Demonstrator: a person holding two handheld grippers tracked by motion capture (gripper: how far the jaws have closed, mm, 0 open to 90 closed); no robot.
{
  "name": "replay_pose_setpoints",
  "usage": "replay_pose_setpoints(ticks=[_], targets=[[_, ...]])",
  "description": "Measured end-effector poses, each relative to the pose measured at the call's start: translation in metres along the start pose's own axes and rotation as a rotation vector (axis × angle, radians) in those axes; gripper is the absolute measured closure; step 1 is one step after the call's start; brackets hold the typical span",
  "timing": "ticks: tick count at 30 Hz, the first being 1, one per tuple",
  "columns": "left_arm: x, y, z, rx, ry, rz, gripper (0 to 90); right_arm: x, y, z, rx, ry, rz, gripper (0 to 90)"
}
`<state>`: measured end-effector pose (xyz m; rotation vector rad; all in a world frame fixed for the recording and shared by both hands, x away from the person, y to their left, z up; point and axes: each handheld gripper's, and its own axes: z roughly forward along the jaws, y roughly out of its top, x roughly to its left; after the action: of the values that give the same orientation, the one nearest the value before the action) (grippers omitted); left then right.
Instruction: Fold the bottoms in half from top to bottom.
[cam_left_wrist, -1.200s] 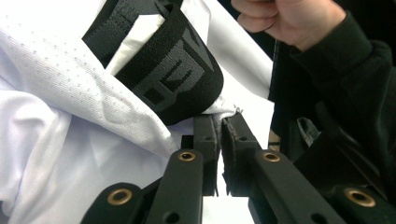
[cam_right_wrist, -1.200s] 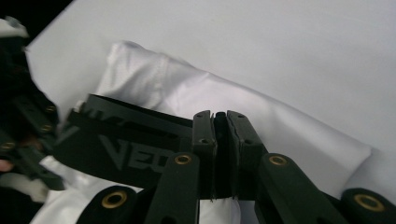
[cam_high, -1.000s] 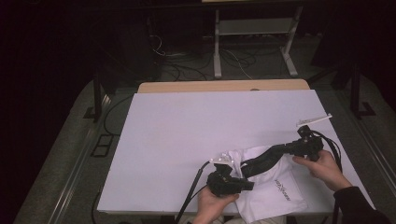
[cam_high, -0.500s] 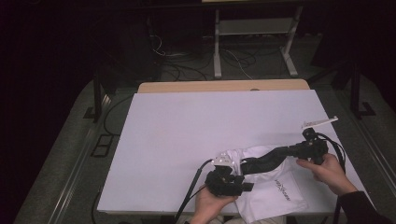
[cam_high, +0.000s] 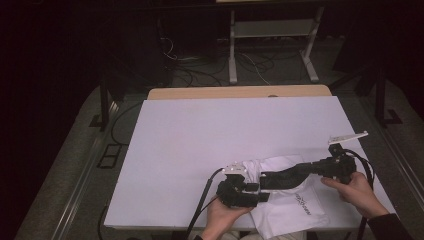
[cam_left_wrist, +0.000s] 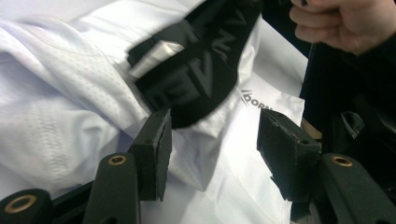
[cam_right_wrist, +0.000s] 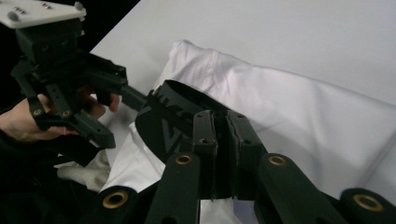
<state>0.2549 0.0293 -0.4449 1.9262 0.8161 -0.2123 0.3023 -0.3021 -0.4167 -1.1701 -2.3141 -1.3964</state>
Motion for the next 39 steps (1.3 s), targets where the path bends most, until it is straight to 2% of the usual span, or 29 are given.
replay_pose_setpoints(ticks=[8, 14, 23, 34, 39], targets=[[0.004, 0.007, -0.007, -0.043, -0.011, 0.0, 33.9, 0.004, -0.005, 0.001, 0.02, 0.012, -0.003, 81.0], [0.011, 0.016, -0.01, -0.044, -0.026, 0.013, 24.8, 0.005, -0.011, -0.003, 0.035, 0.019, -0.002, 80.8], [0.02, 0.024, -0.016, -0.09, -0.039, 0.021, 20.9, 0.006, -0.019, -0.008, 0.053, 0.028, 0.0, 79.7], [0.026, 0.028, -0.019, -0.123, 0.001, 0.043, 18.1, 0.01, -0.03, -0.01, 0.103, 0.03, -0.025, 78.5], [0.029, 0.028, -0.019, -0.131, 0.009, 0.04, 18.0, 0.013, -0.036, -0.012, 0.126, 0.024, -0.037, 78.3]])
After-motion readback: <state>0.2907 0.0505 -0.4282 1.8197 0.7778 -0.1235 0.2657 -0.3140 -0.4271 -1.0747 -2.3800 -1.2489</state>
